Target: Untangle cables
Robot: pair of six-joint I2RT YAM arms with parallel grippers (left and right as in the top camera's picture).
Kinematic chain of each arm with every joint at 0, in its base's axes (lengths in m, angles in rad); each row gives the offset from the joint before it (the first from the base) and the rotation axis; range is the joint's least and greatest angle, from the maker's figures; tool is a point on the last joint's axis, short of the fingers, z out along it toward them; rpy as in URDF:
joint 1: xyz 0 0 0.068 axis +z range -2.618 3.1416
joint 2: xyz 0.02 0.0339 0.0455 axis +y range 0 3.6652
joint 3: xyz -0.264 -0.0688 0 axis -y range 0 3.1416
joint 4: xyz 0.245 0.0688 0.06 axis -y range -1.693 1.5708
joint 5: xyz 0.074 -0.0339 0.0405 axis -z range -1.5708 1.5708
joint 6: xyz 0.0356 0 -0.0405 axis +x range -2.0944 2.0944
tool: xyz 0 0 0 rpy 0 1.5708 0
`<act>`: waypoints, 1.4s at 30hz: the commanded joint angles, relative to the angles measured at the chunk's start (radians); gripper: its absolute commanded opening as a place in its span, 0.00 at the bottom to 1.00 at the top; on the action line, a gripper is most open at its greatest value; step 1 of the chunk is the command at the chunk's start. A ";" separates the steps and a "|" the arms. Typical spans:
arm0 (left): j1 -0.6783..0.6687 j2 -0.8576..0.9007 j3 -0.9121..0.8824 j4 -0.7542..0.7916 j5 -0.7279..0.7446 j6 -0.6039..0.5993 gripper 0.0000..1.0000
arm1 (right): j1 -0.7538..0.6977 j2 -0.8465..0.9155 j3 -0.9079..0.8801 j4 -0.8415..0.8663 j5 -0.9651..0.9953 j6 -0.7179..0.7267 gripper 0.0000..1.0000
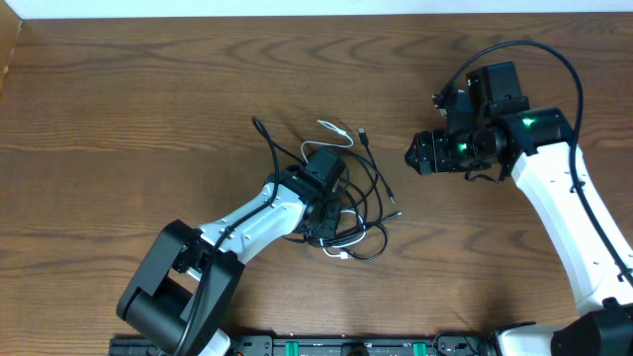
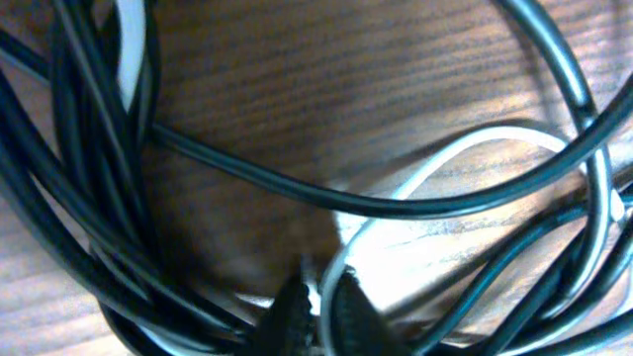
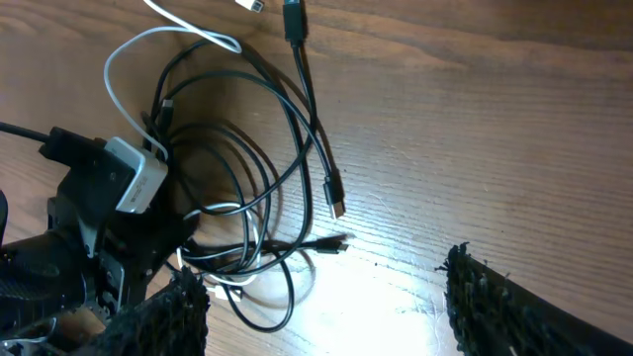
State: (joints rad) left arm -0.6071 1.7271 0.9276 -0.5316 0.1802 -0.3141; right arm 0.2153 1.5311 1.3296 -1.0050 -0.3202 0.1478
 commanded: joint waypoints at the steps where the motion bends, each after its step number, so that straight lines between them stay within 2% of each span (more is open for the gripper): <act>1: -0.001 0.012 0.007 -0.010 -0.005 0.003 0.08 | -0.005 0.001 0.002 0.000 0.004 -0.014 0.76; 12: 0.000 -0.018 0.098 -0.093 -0.006 0.003 0.08 | -0.005 0.001 0.002 0.000 0.004 -0.014 0.76; 24: 0.000 -0.239 0.201 -0.121 -0.010 0.003 0.08 | -0.005 0.001 0.002 -0.001 0.004 -0.014 0.76; 31: 0.007 -0.400 0.260 -0.082 -0.047 0.003 0.07 | -0.005 0.001 0.002 -0.001 -0.009 -0.014 0.76; 42: 0.036 -0.565 0.307 0.098 -0.047 0.003 0.07 | -0.004 0.001 0.002 -0.006 -0.060 -0.014 0.75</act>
State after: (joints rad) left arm -0.5766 1.1950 1.2030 -0.4671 0.1501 -0.3138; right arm 0.2153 1.5311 1.3296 -1.0073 -0.3573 0.1478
